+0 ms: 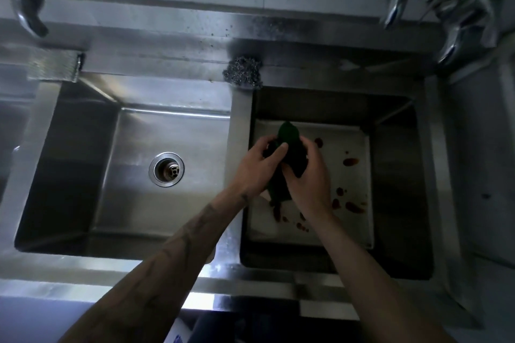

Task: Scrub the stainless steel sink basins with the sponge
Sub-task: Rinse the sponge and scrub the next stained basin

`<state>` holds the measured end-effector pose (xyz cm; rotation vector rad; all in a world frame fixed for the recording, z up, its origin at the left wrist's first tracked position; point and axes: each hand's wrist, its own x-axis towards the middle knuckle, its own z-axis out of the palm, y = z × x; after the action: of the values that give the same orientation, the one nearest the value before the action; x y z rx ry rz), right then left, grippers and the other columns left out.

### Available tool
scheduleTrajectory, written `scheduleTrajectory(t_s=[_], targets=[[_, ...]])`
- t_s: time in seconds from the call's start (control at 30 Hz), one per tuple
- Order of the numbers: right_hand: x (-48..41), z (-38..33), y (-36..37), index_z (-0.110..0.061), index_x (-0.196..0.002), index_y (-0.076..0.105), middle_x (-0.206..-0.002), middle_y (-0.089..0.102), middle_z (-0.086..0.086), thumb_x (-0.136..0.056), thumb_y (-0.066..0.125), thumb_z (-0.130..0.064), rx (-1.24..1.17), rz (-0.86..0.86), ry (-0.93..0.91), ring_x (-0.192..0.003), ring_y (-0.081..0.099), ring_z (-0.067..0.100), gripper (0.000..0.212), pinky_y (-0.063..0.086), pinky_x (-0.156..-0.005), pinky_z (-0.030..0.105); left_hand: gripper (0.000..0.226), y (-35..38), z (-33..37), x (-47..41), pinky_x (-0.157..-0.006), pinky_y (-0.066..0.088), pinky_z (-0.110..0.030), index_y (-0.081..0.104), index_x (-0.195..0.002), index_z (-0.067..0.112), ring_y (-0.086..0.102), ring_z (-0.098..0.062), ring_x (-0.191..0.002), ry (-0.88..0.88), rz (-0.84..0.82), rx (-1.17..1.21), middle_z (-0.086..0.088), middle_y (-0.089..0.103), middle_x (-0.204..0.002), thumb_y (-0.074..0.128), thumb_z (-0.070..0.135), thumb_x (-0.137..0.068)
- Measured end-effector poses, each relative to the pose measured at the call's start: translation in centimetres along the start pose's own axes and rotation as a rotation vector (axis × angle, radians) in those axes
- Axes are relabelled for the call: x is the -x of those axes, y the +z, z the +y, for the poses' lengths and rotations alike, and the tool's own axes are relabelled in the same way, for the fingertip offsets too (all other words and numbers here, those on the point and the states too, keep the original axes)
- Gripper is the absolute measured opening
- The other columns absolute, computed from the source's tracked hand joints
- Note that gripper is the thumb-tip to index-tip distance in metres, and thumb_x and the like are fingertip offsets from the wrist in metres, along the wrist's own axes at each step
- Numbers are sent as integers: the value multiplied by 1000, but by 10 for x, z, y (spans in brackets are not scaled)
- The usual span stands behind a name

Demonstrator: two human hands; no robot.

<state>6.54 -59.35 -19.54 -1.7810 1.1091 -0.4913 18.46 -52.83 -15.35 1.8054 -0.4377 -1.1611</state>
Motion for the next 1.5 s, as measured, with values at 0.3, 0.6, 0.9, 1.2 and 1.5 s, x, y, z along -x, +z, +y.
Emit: scheduleTrajectory(t_s=[0.3,0.6,0.9,1.2,1.5], targets=[[-79,57,34,-26,-149,44,-148,52,-3,-91,73,-17,138,-6,70,-137,46,12,65,38,-113,27,38,-46,-52,-33,-108,46,-49,64,-138,5,57,-36,-129,482,414,-721,-15,60,-144,60,20,-103],[-132,128,76,-19,-146,45,-146,45,11,-94,67,-20,340,-51,177,-130,51,31,56,45,-102,35,47,-31,-86,-56,-118,39,-55,55,-149,3,42,-35,-151,510,472,-946,-14,48,-161,59,22,-107],[-144,166,137,-11,-139,49,-140,47,17,-94,57,-52,707,37,38,-120,49,37,61,42,-99,49,47,-26,-96,-64,-117,40,-53,56,-149,5,41,-32,-152,534,540,-987,-11,48,-163,54,23,-106],[-156,210,113,-10,-125,58,-133,56,19,-88,64,-39,846,0,-319,-117,55,36,48,46,-98,46,49,-25,-92,-62,-115,40,-52,57,-148,3,41,-33,-150,529,554,-1017,-13,49,-161,58,22,-103],[-140,212,132,-19,-136,52,-135,51,15,-90,61,-48,865,-86,-495,-119,48,32,56,42,-98,44,50,-24,-92,-61,-114,43,-53,58,-148,6,42,-31,-151,498,545,-1024,-11,48,-162,63,21,-101]])
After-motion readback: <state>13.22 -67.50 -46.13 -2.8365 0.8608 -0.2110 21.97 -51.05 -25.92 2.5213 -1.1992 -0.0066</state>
